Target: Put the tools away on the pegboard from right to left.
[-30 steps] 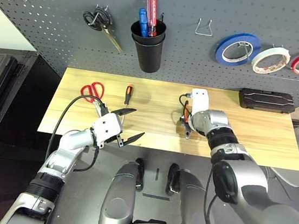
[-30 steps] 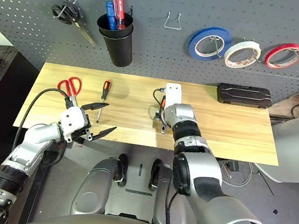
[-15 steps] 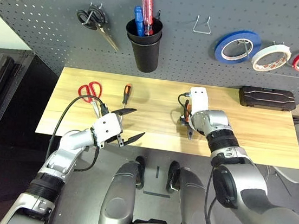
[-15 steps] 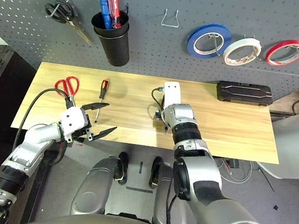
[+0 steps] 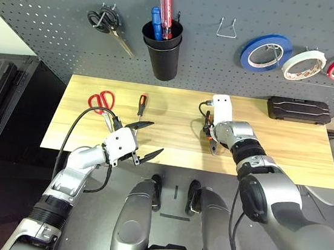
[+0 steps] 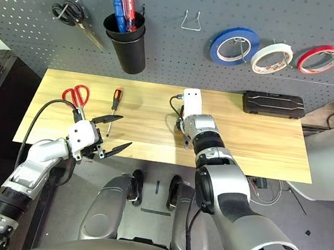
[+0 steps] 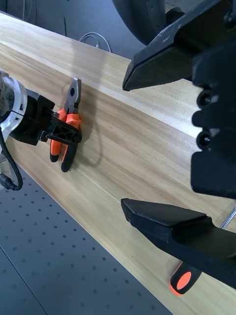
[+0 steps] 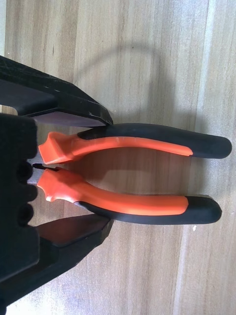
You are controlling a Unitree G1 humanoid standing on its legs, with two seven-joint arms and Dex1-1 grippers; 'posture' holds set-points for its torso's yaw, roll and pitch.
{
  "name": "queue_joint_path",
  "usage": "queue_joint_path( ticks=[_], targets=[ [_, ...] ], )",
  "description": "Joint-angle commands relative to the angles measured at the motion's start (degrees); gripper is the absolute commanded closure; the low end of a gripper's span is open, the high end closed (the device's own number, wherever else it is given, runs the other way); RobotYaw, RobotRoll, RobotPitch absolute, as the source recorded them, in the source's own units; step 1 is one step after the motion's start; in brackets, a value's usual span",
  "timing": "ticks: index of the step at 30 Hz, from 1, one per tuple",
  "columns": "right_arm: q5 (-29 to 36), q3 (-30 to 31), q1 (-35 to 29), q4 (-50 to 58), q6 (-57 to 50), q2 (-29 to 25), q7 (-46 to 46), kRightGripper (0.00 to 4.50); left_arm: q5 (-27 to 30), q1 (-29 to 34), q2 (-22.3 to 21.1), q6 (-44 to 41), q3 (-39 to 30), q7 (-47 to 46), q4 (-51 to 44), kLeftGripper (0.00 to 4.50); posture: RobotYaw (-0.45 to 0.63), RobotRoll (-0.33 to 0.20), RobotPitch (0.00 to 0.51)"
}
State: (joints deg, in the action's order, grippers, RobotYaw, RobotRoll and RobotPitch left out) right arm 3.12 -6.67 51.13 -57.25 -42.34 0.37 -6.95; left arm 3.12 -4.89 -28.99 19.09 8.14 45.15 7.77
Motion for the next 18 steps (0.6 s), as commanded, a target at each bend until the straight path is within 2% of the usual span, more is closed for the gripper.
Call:
queue_joint_path(
  ticks=[1, 5, 10, 14, 18],
  targets=[
    [-1.38, 1.57, -2.98, 0.36, -0.77, -0.18, -0.19, 1.64, -0.44, 0.71, 0.29, -0.37, 0.98, 0.07, 0.01, 0.0, 0.19, 0.0, 0.302],
    [-2.73, 5.18, -6.37, 9.29, -1.47, -1.16, 2.37, 1.64, 0.08, 0.43, 0.64, -0.83, 0.59, -0.15, -0.46, 0.0, 0.19, 0.0, 0.297],
    [-4.06, 12.48, -17.2, 33.55, -3.29, -6.49, 10.74, 1.64, 1.21, 1.21, 0.4, -1.65, -0.52, -0.08, -2.41, 0.0, 0.18, 0.0, 0.286],
    [-5.53, 15.7, -25.74, 46.76, 4.36, -12.98, 16.2, 1.64, 2.57, 2.2, 0.46, -2.76, -1.71, -0.55, -4.83, 0.0, 0.17, 0.0, 0.273],
    [-5.78, 15.79, -31.33, 51.97, 14.44, -18.33, 20.77, 1.64, 4.42, 3.12, 1.16, -3.21, -2.6, -1.02, -7.95, 0.0, 0.16, 0.0, 0.259]
  ],
)
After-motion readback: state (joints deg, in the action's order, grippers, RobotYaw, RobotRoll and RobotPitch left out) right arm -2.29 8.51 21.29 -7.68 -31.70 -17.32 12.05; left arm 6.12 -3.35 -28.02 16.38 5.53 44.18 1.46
